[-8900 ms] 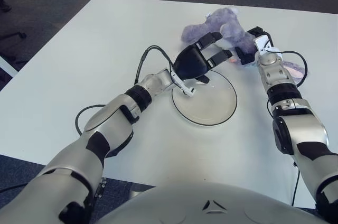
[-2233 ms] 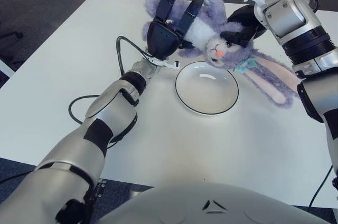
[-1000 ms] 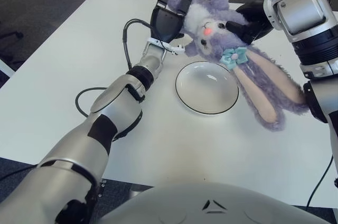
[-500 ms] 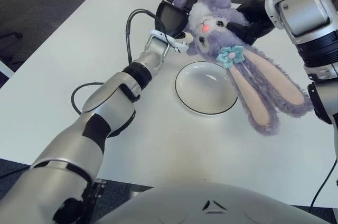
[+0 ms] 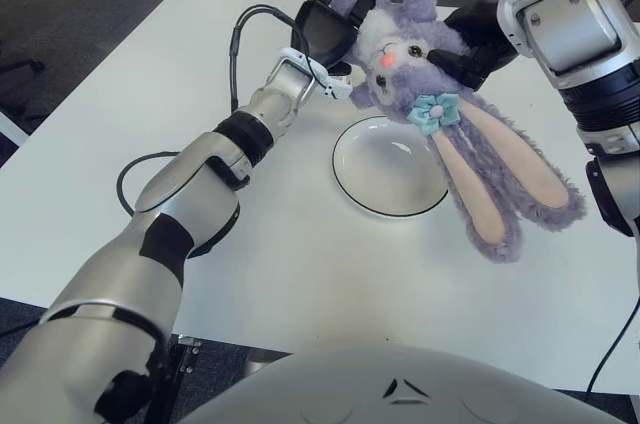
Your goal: Put the doll into the plate.
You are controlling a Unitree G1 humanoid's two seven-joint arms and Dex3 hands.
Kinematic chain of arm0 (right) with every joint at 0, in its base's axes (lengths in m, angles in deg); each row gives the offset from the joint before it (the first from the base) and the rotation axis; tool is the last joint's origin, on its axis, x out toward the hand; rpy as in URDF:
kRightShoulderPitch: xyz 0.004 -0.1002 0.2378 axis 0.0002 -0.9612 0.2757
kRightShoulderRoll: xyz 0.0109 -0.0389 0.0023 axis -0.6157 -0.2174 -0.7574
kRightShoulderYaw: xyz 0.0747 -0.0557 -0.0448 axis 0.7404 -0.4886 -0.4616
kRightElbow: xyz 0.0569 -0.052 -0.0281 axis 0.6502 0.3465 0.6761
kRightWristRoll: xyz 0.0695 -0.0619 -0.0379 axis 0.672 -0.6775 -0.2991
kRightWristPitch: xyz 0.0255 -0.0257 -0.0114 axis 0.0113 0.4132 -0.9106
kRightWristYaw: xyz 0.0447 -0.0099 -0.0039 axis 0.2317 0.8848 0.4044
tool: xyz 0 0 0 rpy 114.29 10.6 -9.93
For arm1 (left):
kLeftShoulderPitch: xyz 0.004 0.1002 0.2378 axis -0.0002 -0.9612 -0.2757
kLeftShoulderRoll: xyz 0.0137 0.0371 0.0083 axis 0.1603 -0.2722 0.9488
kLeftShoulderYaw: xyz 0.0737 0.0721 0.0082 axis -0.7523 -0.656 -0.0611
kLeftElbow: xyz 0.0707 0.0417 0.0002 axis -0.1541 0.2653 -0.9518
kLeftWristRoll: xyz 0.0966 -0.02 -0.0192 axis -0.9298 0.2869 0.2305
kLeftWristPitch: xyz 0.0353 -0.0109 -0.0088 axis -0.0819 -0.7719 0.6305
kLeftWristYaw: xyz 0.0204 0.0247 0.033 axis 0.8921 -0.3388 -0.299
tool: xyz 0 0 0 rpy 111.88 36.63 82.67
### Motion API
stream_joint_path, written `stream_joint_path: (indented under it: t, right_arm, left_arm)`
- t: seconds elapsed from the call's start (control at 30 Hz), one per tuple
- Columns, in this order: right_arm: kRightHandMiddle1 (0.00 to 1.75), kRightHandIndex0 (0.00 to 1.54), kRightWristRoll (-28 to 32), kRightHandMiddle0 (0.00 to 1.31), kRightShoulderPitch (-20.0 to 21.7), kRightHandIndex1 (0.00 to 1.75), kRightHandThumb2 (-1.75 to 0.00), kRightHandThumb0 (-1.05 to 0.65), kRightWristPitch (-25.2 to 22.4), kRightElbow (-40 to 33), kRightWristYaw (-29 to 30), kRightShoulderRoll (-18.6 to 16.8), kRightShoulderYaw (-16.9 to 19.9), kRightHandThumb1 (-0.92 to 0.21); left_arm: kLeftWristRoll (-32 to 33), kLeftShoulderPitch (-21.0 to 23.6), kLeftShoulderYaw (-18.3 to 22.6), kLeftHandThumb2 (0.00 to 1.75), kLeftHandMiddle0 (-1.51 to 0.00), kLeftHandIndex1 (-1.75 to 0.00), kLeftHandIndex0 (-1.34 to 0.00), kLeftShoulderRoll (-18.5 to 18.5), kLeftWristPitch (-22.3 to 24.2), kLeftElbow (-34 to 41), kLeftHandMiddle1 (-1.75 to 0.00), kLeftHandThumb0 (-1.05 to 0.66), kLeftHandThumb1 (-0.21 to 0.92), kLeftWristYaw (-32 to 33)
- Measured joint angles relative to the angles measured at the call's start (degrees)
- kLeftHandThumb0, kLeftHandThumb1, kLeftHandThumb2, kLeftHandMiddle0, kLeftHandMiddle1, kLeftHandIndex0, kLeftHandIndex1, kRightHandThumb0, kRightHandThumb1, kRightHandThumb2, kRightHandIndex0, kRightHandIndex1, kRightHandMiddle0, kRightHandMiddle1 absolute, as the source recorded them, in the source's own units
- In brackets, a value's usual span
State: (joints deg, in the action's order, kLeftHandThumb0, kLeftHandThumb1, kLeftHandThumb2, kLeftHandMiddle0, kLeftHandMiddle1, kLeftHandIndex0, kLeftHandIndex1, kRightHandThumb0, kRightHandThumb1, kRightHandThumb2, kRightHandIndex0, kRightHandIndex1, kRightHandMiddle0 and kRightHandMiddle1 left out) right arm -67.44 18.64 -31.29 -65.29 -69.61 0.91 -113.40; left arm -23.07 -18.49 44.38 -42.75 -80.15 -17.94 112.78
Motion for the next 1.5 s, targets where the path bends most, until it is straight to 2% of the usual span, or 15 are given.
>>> stream_joint_path:
  t: [0.1, 0.17, 0.2, 0.3, 0.33, 0.4, 0.47, 0.5, 0.57, 0.67, 0.77, 0.93, 1.0, 1.33, 1.5]
  right_arm:
    - [1.71, 0.92, 0.0, 0.68, 0.0, 1.75, -1.75, 0.00, 0.0, -0.7, 0.3, 0.2, -0.3, 0.07]
    - [1.71, 0.92, 0.0, 0.67, 0.0, 1.75, -1.75, 0.00, 0.0, -0.8, 0.4, 0.2, -0.3, 0.07]
    - [1.72, 0.92, 0.1, 0.67, 0.0, 1.75, -1.75, 0.00, 0.0, -0.8, 0.4, 0.3, -0.3, 0.07]
    - [1.72, 0.91, 0.2, 0.67, 0.0, 1.75, -1.75, 0.00, 0.1, -0.8, 0.3, 0.4, -0.4, 0.07]
    - [1.72, 0.91, 0.2, 0.67, 0.0, 1.75, -1.75, 0.00, 0.1, -0.8, 0.3, 0.5, -0.4, 0.07]
    - [1.74, 0.91, 0.3, 0.66, -0.1, 1.75, -1.75, 0.00, 0.5, -0.8, 0.4, 0.6, -0.4, 0.06]
    - [1.74, 0.91, 0.3, 0.65, -0.6, 1.75, -1.75, 0.00, 1.6, -0.8, 0.7, 0.6, 0.1, 0.06]
    - [1.74, 0.91, 0.3, 0.65, -1.0, 1.75, -1.75, 0.00, 2.0, -0.8, 1.0, 0.6, 0.4, 0.06]
    - [1.74, 0.91, 0.3, 0.65, -1.5, 1.75, -1.75, 0.00, 2.0, -0.9, 1.5, 0.6, 0.8, 0.06]
    - [1.75, 0.91, 0.3, 0.65, -1.9, 1.75, -1.75, 0.00, 1.7, -1.2, 1.8, 0.6, 1.0, 0.06]
    - [1.75, 0.91, 0.3, 0.65, -1.9, 1.75, -1.75, 0.00, 1.7, -1.8, 2.1, 0.6, 1.2, 0.06]
    - [1.75, 0.91, 0.4, 0.65, -2.4, 1.74, -1.75, 0.00, 2.6, -2.4, 2.4, 0.6, 2.2, 0.06]
    - [1.75, 0.92, 0.6, 0.65, -2.6, 1.73, -1.75, 0.00, 2.8, -2.4, 2.5, 0.6, 2.4, 0.06]
    - [1.75, 0.93, 2.7, 0.66, -3.9, 1.69, -1.75, 0.00, 2.9, -1.2, 2.5, 0.3, 4.4, 0.08]
    - [1.75, 0.92, 2.7, 0.65, -4.5, 1.72, -1.75, 0.00, 5.5, -1.0, 2.5, 0.4, 4.5, 0.06]
  left_arm:
    - [0.9, -0.3, 0.8, 0.73, -0.01, -0.21, 0.00, -0.2, -0.6, 0.4, -0.53, -0.56, 0.90, 0.3]
    - [2.0, -0.6, 1.6, 0.77, -0.03, -0.53, 0.00, -0.7, -1.5, -0.1, -1.04, -0.54, 0.87, 1.7]
    - [2.4, -0.6, 2.0, 0.79, -0.05, -0.63, 0.00, -1.2, -2.1, -0.8, -1.18, -0.53, 0.85, 2.7]
    - [3.6, -0.7, 2.8, 0.86, -0.08, -0.93, 0.00, -2.1, -3.4, -2.3, -1.40, -0.50, 0.81, 4.7]
    - [4.0, -0.8, 3.1, 0.87, -0.09, -0.98, 0.00, -2.3, -3.9, -2.7, -1.42, -0.50, 0.80, 5.4]
    - [4.7, -0.9, 3.8, 0.92, -0.12, -1.28, 0.00, -2.7, -5.0, -3.3, -1.53, -0.48, 0.78, 6.8]
    - [5.6, -1.0, 4.4, 0.94, -0.14, -1.43, 0.00, -3.1, -6.1, -4.1, -1.58, -0.48, 0.77, 8.3]
    - [6.1, -1.0, 4.7, 0.80, -0.20, -1.54, -0.07, -3.2, -6.7, -4.5, -1.62, -0.43, 0.82, 9.0]
    - [6.9, -1.0, 5.4, 0.70, -0.29, -1.64, -0.15, -3.4, -8.4, -5.2, -1.68, -0.40, 0.84, 10.5]
    - [8.8, -1.1, 6.7, 0.67, -0.38, -1.71, -0.22, -3.8, -12.0, -6.6, -1.72, -0.37, 0.83, 12.9]
    - [10.7, -1.2, 7.7, 0.75, -0.54, -1.74, -0.28, -3.9, -15.4, -8.0, -1.74, -0.37, 0.76, 14.3]
    - [14.1, -1.3, 9.8, 0.85, -0.69, -1.74, -0.34, -4.2, -21.0, -10.2, -1.75, -0.38, 0.69, 14.6]
    - [15.2, -1.3, 10.4, 0.93, -0.78, -1.75, -0.38, -4.3, -22.3, -10.9, -1.75, -0.39, 0.62, 14.4]
    - [15.5, -1.2, 11.0, 1.22, -1.07, -1.75, -0.55, -5.1, -23.1, -12.1, -1.75, -0.45, 0.40, 13.6]
    - [15.4, -1.2, 11.0, 1.30, -1.19, -1.75, -0.60, -5.3, -23.6, -12.6, -1.75, -0.47, 0.33, 13.6]
